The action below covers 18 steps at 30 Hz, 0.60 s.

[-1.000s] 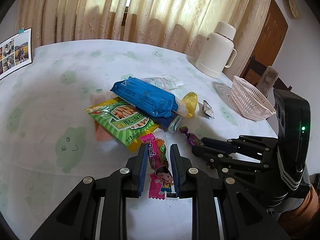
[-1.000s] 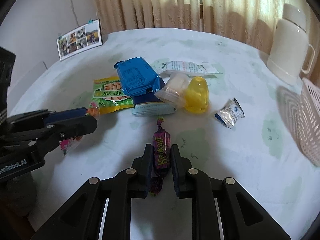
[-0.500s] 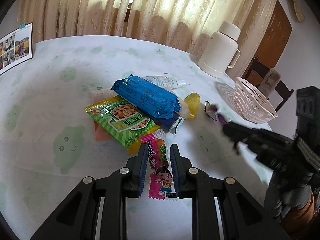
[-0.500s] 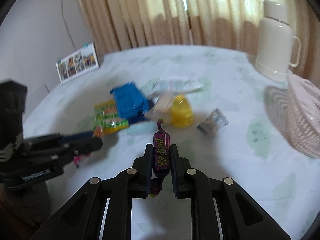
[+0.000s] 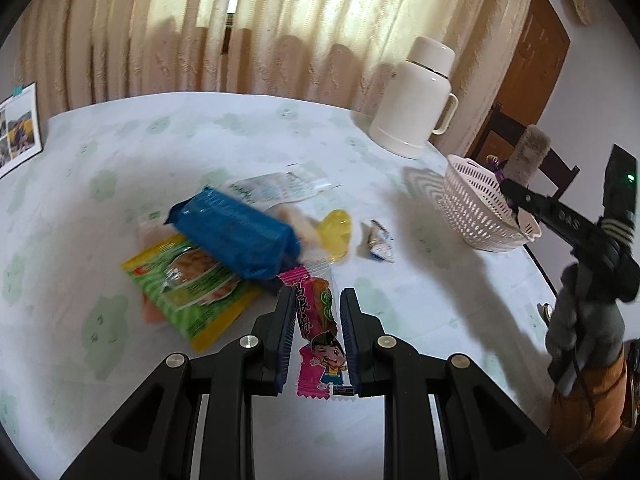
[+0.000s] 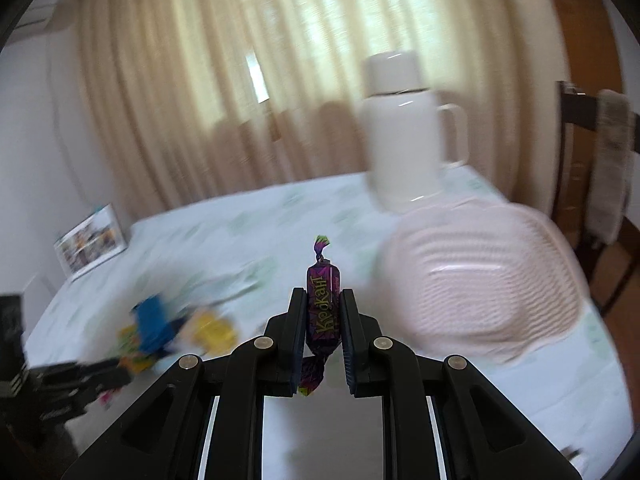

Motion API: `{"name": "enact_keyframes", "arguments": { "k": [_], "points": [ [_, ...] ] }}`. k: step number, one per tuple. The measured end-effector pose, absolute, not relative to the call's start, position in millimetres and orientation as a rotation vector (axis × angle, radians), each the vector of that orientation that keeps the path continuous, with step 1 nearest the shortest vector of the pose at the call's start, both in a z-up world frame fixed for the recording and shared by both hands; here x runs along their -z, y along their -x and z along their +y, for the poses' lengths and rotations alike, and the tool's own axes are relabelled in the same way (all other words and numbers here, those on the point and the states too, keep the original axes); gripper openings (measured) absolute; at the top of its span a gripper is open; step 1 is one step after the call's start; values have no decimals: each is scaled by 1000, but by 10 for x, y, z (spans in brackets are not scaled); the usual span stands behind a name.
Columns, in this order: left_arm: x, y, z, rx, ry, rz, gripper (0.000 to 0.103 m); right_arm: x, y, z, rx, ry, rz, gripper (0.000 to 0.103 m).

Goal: Organize snacks
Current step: 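Carry the purple candy with the right gripper over the pink basket, then open the right gripper to drop the purple candy into the basket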

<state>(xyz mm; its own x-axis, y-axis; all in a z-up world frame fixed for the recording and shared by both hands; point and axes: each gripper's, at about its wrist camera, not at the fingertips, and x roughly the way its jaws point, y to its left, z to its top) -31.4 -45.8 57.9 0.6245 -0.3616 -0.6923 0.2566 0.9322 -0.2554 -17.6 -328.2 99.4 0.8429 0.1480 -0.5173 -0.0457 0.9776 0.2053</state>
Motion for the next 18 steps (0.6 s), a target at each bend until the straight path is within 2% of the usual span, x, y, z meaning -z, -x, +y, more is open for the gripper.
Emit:
{"name": "enact_keyframes", "arguments": {
  "k": [6, 8, 10, 12, 18],
  "points": [
    [-642, 207, -660, 375, 117, 834, 20, -983, -34, -3779, 58, -243, 534, 19],
    [-665, 178, -723, 381, 108, 836, 20, -948, -85, -3917, 97, -269, 535, 26],
    [-692, 137, -815, 393, 95, 840, 20, -909, -90, -4009, 116, -296, 530, 46],
    [-715, 99, -906, 405, 80, 842, 20, -870, -64, -4074, 132, -319, 522, 55],
    [-817, -64, -1278, 474, 37, 841, 20, -840, 11, -4183, 175, -342, 485, 55]
  ]
}}
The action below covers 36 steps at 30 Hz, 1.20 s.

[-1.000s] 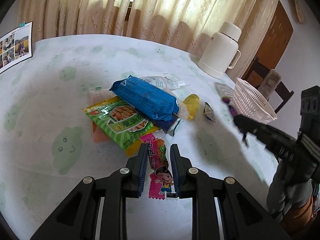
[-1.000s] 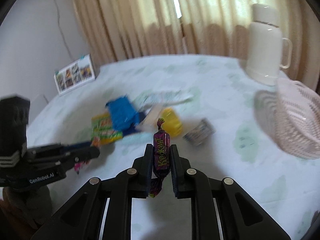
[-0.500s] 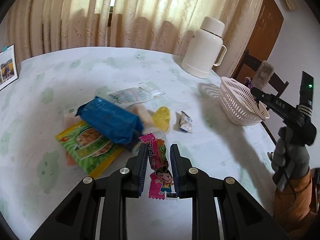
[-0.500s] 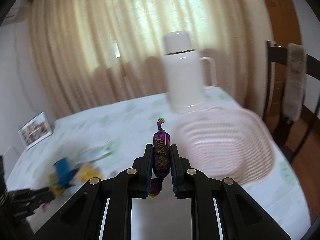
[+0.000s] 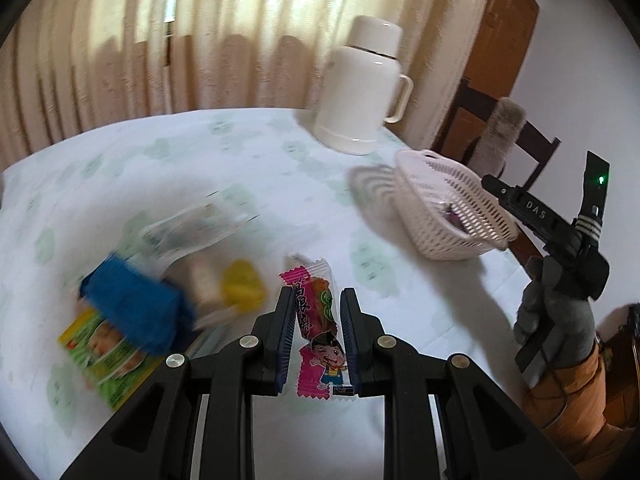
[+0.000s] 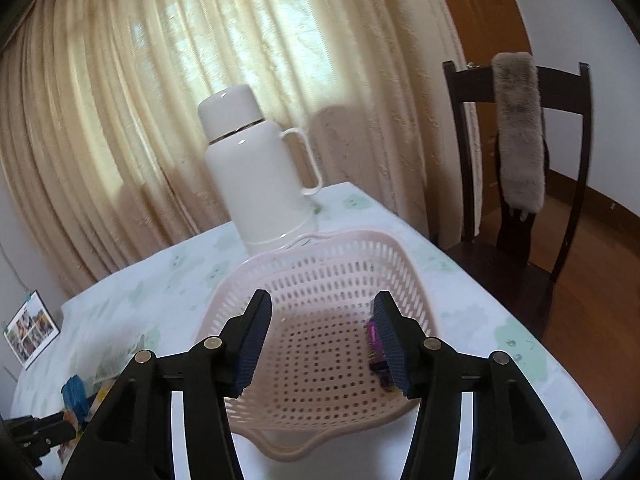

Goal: Organize snacks
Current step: 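Open the right gripper to drop the purple candy into the basket, then move the left gripper over the basket and release the pink candy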

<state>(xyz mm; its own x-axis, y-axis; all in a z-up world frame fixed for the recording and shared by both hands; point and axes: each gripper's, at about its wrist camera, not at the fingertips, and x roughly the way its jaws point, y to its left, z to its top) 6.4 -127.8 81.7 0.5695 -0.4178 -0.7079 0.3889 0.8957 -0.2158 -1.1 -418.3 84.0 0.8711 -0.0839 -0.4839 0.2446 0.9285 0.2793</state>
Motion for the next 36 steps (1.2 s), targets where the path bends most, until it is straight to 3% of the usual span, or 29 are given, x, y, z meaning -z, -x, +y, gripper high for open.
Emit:
{"name": "enact_keyframes", "arguments": {
  "k": [25, 26, 31, 36],
  "points": [
    [-879, -710, -2931, 722, 24, 855, 21, -950, 388, -4381, 287, -472, 341, 55],
    [-865, -721, -2942, 722, 30, 856, 23, -955, 418, -4423, 293, -493, 331, 55],
    [-810, -797, -2996, 687, 44, 848, 55, -973, 499, -4515, 293, -547, 298, 55],
    [-840, -821, -2939, 651, 43, 822, 70, -972, 507, -4500, 277, -564, 291, 56]
  ]
}}
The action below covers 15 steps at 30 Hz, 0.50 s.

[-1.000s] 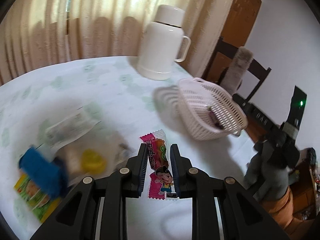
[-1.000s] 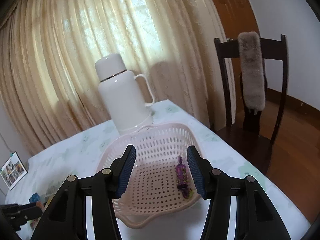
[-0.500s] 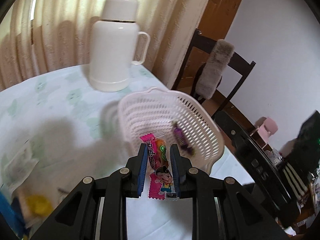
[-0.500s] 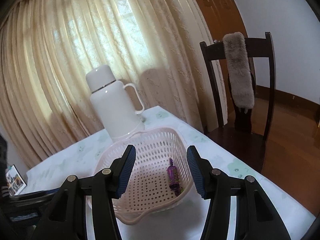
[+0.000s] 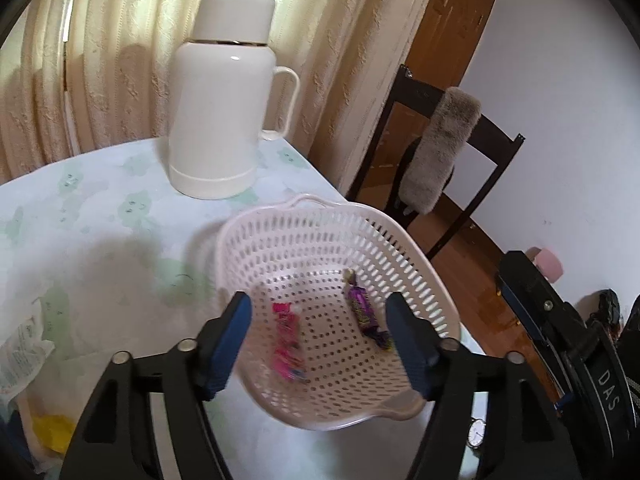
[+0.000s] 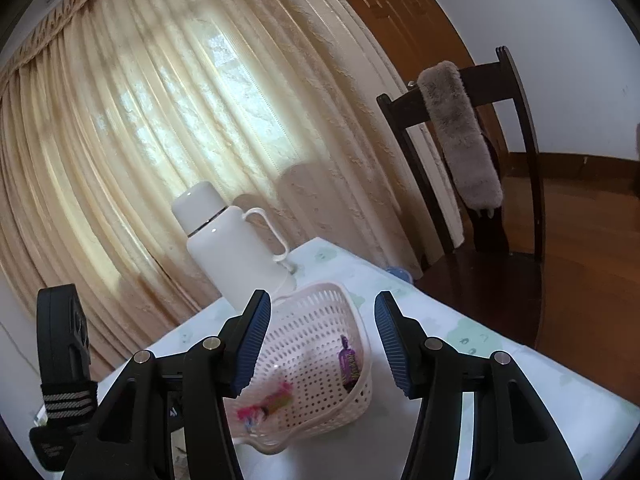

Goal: Organize snacks
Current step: 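Move the left gripper over the basket and release the pink candy, then move the left gripper back to the blue biscuit pack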

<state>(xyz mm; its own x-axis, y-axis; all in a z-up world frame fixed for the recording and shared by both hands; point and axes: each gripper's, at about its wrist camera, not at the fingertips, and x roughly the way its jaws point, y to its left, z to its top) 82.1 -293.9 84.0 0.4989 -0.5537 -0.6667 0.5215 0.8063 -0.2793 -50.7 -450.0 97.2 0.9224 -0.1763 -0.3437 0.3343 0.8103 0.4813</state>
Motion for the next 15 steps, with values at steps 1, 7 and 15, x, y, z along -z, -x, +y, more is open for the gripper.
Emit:
{"name": "enact_keyframes", "arguments": {
  "k": [1, 7, 15],
  "points": [
    [-845, -820, -2894, 638, 48, 816, 72, -968, 501, -4481, 281, -557, 292, 56],
    [-924, -784, -2583, 544, 98, 798, 74, -956, 489, -4292, 323, -431, 289, 56],
    [-1130, -394, -2173, 499, 34, 694, 77, -995, 495, -3910, 356, -216, 227, 58]
  ]
}}
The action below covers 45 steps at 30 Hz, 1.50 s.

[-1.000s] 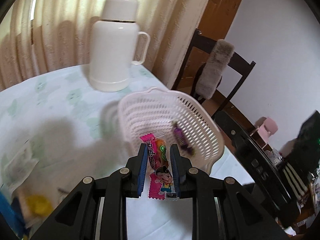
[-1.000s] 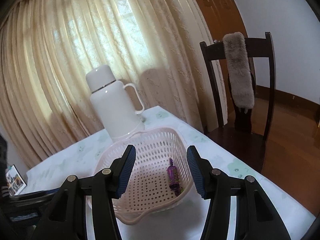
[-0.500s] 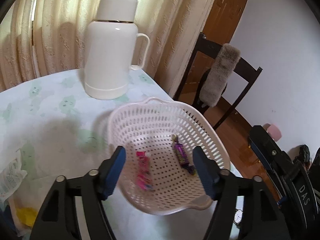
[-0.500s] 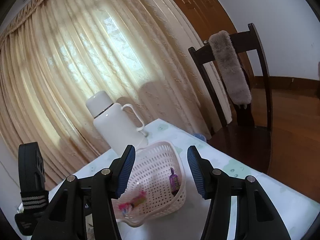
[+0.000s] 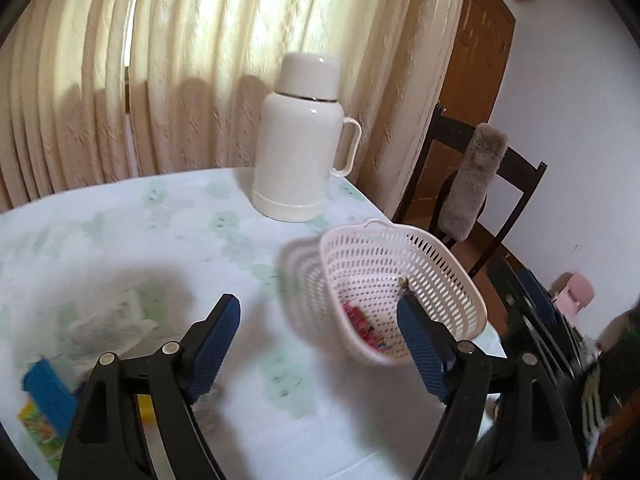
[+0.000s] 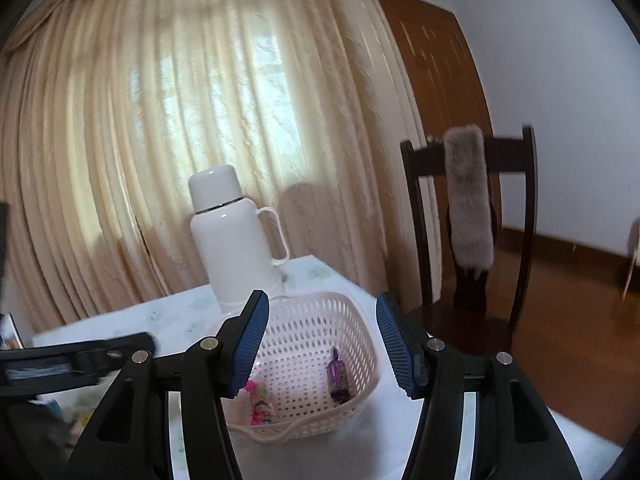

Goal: Organize snacks
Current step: 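Move the left gripper back to the blue biscuit pack, then close the left gripper on the blue biscuit pack and lift it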

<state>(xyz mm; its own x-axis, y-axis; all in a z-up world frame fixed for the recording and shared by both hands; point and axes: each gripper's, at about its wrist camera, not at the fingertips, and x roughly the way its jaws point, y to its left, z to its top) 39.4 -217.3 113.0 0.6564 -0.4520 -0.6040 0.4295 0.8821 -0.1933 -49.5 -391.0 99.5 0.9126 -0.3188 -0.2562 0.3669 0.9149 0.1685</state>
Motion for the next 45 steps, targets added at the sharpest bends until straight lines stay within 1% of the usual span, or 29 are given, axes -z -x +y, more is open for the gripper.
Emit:
{"name": "enact_keyframes", "arguments": {
  "k": [3, 9, 13, 16, 22, 27, 32, 39, 45],
  "points": [
    [-1190, -277, -1923, 489, 27, 675, 78, -970, 465, -3853, 381, -174, 228, 58],
    [-1223, -146, -1278, 410, 57, 652, 84, -919, 386, -3776, 453, -119, 250, 58],
    [-1099, -126, -816, 340, 85, 676, 86, -939, 426, -3676, 482, -112, 247, 58],
    [-988, -161, -564, 295, 122, 711, 86, -943, 495, -3579, 478, -165, 245, 64],
    [-743, -342, -190, 201, 219, 785, 86, -918, 464, -3135, 384, -110, 259, 65],
    [-566, -460, -112, 140, 263, 859, 86, -855, 455, -2832, 281, -63, 288, 66],
    [-472, -529, -130, 105, 263, 890, 86, -781, 442, -2671, 213, -25, 319, 67],
    [-315, -642, -75, 55, 281, 938, 86, -752, 426, -2606, 167, 1, 339, 67],
    [-289, -651, -87, 51, 257, 948, 86, -746, 403, -2634, 160, -5, 350, 69]
  ]
}}
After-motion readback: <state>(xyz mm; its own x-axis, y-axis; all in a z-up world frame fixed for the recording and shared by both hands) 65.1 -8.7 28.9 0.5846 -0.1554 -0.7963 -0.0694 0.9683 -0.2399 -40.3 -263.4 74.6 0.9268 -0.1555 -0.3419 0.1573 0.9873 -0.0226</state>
